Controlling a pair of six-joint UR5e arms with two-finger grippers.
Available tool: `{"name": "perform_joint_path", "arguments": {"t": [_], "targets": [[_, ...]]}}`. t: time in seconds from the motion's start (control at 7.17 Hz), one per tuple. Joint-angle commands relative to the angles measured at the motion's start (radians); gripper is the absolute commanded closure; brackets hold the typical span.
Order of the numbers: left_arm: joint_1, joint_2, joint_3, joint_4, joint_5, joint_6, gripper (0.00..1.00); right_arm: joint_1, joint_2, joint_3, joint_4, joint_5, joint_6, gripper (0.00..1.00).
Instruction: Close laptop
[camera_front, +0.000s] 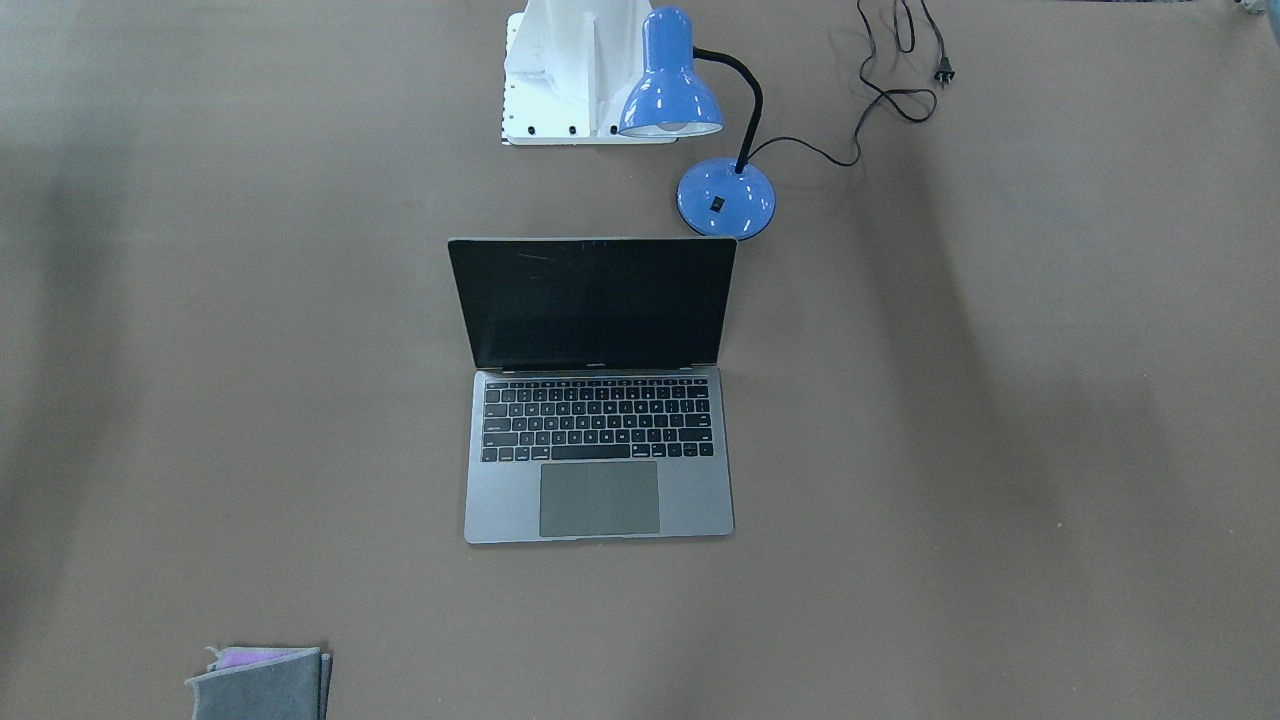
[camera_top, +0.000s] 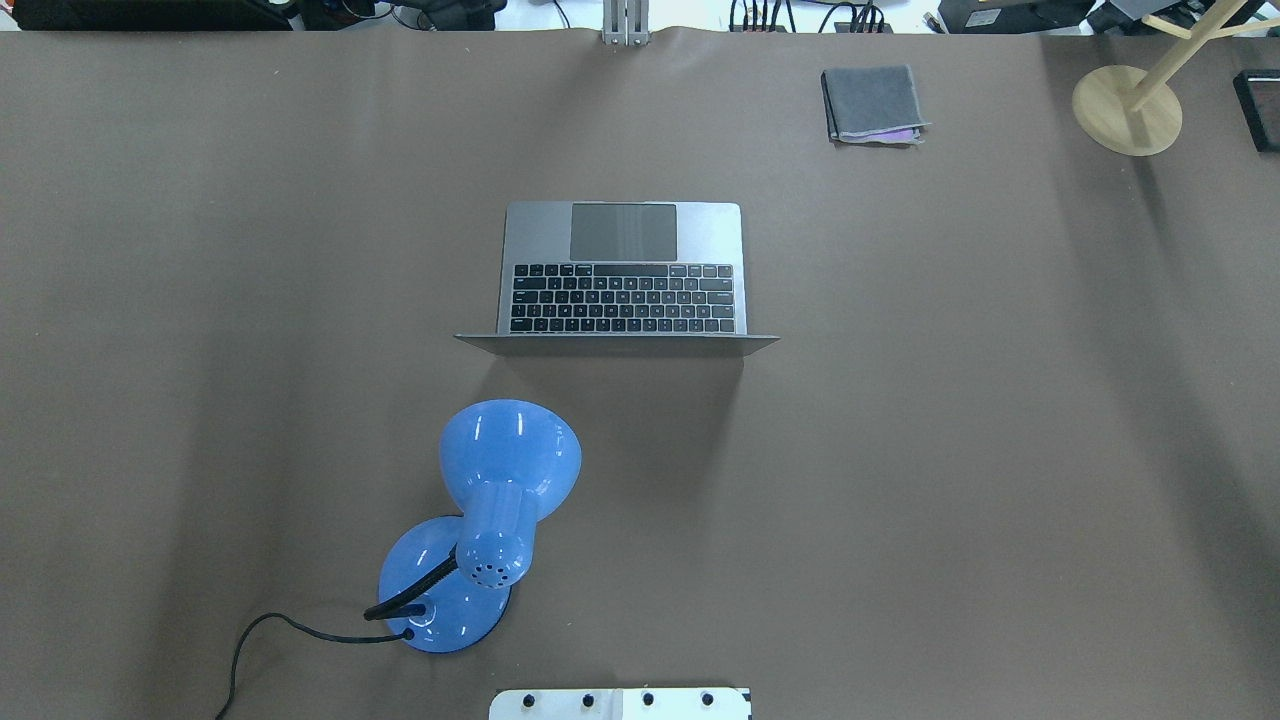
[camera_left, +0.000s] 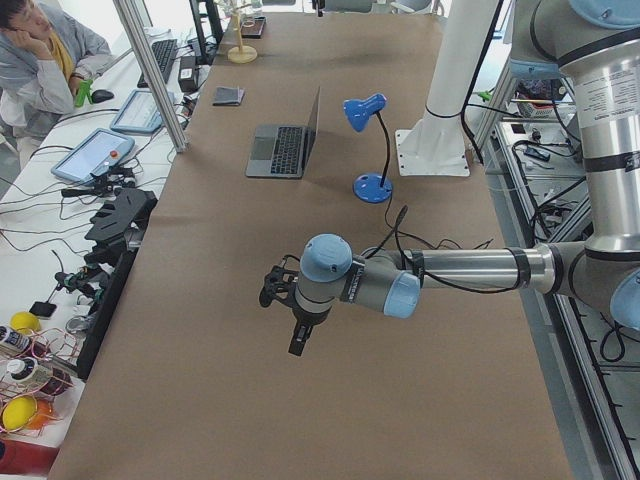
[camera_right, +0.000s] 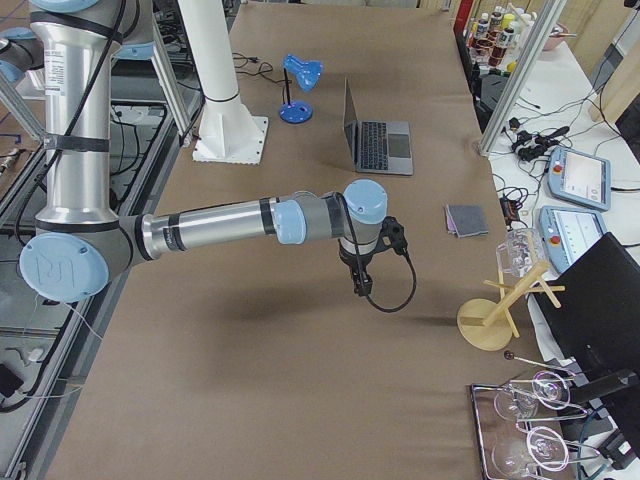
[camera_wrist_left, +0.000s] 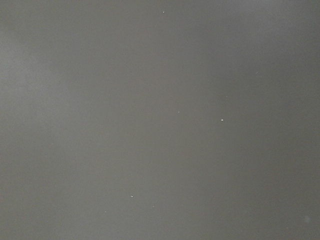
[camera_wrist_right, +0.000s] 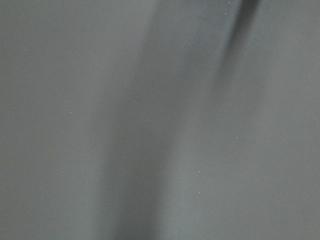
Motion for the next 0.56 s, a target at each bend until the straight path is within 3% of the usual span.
{"name": "perform_joint_path", "arguments": {"t": [0.0, 0.42], "targets": [[0.001, 0.026, -0.014, 0.0, 0.012, 0.009, 0.02, 0.003, -0.028, 0.003, 0.0, -0.029, 0.003, 0.0], [-0.007, 0.074, -0.005, -0.05, 0.004, 0.03, 0.02, 0.003, -0.028, 0.0, 0.0, -0.029, 0.016, 0.0]]}}
